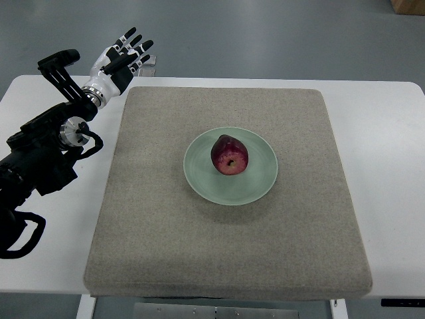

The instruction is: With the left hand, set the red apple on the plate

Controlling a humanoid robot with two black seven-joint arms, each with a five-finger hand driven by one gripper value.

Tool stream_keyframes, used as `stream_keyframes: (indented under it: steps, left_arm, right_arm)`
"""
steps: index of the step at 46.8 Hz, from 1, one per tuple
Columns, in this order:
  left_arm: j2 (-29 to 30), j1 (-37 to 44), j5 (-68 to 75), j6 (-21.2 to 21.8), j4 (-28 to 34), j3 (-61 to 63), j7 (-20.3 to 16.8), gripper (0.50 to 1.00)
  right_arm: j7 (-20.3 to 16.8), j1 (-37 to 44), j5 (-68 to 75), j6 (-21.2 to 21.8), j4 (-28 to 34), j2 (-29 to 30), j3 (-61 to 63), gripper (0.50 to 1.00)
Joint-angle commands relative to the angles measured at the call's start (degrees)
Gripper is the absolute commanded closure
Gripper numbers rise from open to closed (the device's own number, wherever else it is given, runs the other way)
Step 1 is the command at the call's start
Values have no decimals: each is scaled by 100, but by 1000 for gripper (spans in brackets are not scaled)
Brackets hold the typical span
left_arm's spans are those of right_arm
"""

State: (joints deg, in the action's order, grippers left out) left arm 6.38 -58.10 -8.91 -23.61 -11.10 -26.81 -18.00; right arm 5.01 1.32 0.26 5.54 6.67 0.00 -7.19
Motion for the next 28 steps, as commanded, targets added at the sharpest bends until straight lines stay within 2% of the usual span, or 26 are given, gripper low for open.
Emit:
stream_keyframes:
  steps: [1,7,28]
  left_arm:
    - [-23,0,-85,-39,-50,0,-90,506]
    - [-23,-9,-76,-47,-67,9,-239,506]
    - [56,-106,-76,-39,-59,9,-239,506]
  right_arm:
    - [0,0,0,0,1,0,-2,536]
    - [0,0,0,0,1,0,7,536]
    - [0,0,0,0,1,0,-2,538]
